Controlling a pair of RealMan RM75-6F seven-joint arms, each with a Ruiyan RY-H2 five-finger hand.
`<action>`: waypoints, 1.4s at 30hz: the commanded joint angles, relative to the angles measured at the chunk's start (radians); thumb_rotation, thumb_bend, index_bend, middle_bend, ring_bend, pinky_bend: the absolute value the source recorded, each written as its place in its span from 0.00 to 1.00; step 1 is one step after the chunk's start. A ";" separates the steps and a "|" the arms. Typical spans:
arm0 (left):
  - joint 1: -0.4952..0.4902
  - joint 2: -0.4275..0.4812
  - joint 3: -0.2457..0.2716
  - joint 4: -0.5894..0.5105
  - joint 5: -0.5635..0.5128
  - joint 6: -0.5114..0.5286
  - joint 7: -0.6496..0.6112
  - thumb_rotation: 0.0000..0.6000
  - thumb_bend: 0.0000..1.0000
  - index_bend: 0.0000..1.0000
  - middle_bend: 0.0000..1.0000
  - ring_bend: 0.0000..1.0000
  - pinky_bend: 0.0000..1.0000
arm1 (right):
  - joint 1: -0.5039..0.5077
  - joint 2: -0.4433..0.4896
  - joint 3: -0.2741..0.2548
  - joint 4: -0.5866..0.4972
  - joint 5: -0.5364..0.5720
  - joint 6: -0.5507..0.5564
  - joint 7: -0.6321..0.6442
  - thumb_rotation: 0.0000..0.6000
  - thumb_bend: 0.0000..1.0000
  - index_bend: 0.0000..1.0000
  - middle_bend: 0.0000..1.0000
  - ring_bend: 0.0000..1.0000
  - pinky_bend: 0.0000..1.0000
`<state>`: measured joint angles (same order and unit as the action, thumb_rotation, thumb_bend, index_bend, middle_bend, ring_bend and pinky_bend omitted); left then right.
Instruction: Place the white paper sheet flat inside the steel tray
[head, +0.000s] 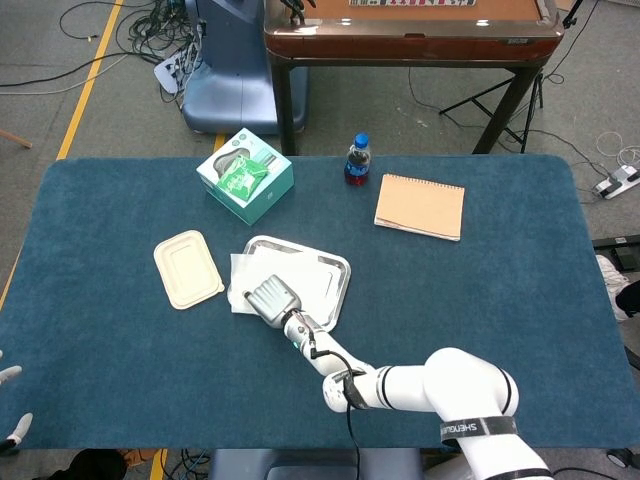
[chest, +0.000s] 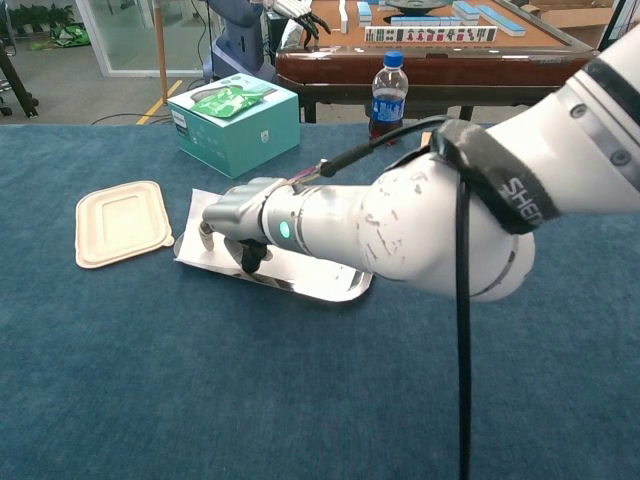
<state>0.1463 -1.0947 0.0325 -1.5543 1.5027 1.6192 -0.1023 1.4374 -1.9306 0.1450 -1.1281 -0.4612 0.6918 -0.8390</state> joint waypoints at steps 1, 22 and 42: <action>0.001 0.000 0.000 0.002 0.000 0.000 -0.001 1.00 0.24 0.25 0.09 0.10 0.00 | 0.006 -0.011 0.004 0.022 0.010 -0.009 0.003 1.00 1.00 0.20 0.87 0.83 0.90; 0.003 -0.004 -0.004 0.019 -0.005 -0.010 -0.016 1.00 0.24 0.25 0.09 0.10 0.00 | 0.012 -0.052 0.015 0.123 0.054 -0.019 -0.002 1.00 1.00 0.20 0.87 0.84 0.90; -0.009 -0.011 -0.005 0.016 0.012 -0.018 -0.013 1.00 0.24 0.25 0.09 0.10 0.00 | -0.127 0.218 -0.078 -0.201 0.005 0.153 -0.023 1.00 1.00 0.19 0.87 0.84 0.90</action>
<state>0.1375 -1.1054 0.0272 -1.5379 1.5146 1.6015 -0.1149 1.3167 -1.7185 0.0739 -1.3231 -0.4607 0.8401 -0.8570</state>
